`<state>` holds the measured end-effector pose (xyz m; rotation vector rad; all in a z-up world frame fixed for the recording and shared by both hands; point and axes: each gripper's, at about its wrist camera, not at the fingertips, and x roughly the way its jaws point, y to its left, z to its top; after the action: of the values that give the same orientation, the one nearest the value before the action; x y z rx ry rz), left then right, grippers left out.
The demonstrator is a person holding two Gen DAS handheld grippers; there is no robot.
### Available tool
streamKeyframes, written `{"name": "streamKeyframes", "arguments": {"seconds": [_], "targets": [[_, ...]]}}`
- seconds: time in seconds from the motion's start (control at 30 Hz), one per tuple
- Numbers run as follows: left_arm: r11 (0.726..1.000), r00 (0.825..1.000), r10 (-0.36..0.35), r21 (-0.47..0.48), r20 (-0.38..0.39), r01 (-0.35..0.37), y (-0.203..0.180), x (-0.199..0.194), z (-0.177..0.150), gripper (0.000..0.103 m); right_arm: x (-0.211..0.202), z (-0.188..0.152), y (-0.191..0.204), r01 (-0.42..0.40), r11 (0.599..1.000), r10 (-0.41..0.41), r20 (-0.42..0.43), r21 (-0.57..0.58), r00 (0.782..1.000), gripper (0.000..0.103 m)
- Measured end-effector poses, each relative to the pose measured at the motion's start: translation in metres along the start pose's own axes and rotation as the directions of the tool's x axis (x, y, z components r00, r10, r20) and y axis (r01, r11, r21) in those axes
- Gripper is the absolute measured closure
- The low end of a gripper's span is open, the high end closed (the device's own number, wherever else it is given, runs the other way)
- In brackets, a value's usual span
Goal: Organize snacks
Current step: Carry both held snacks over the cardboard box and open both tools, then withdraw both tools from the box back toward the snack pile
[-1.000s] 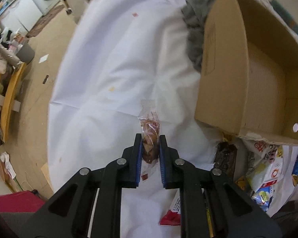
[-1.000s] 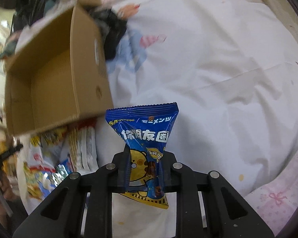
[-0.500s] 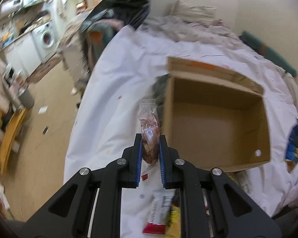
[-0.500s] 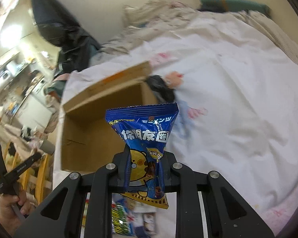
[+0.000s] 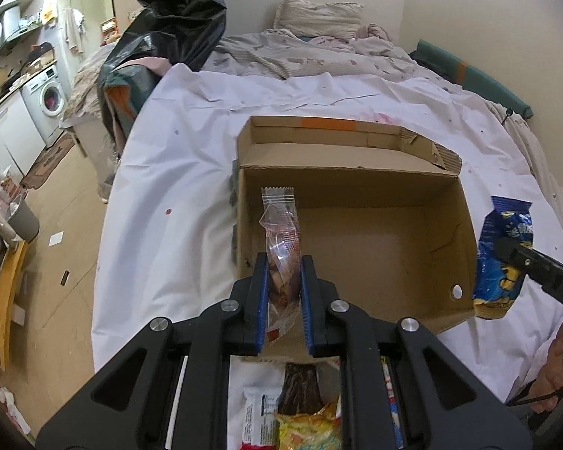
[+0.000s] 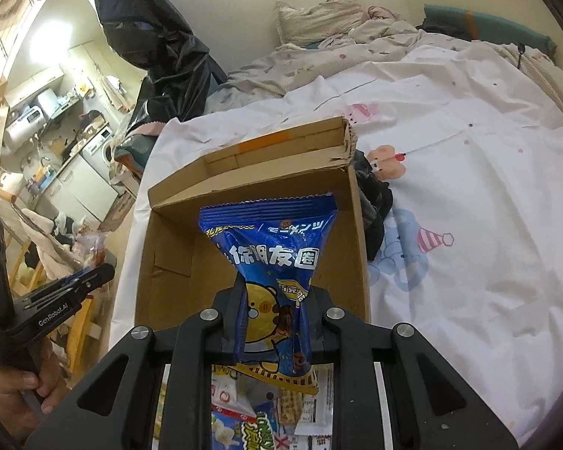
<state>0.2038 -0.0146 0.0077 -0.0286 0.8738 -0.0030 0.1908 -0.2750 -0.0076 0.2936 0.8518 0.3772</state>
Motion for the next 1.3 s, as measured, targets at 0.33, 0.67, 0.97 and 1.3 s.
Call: {"name": "streamKeyframes", "arguments": {"seconds": [0.33,0.67,0.97,1.3], "targets": [[0.999,1.0,-0.019,0.04,-0.015,0.02,-0.012,0.038,-0.004,0.09,0.041,0.004,0.009,0.014,0.999,-0.016,-0.061,-0.04,0.998,0.08],[0.998,0.998,-0.042,0.036,-0.051,0.044,-0.016,0.053,-0.006,0.09,0.061,-0.001,0.012,0.045,0.998,-0.051,-0.12,-0.049,0.991,0.08],[0.998,0.996,-0.058,0.018,-0.066,0.059,-0.016,0.057,-0.004,0.09,0.068,-0.001,0.009,0.044,0.999,-0.047,-0.138,-0.019,0.989,0.077],[0.995,0.996,-0.094,0.022,-0.001,0.094,-0.018,0.036,-0.002,0.018,0.054,0.003,0.012,0.015,1.0,-0.015,-0.062,-0.012,0.998,0.023]]}}
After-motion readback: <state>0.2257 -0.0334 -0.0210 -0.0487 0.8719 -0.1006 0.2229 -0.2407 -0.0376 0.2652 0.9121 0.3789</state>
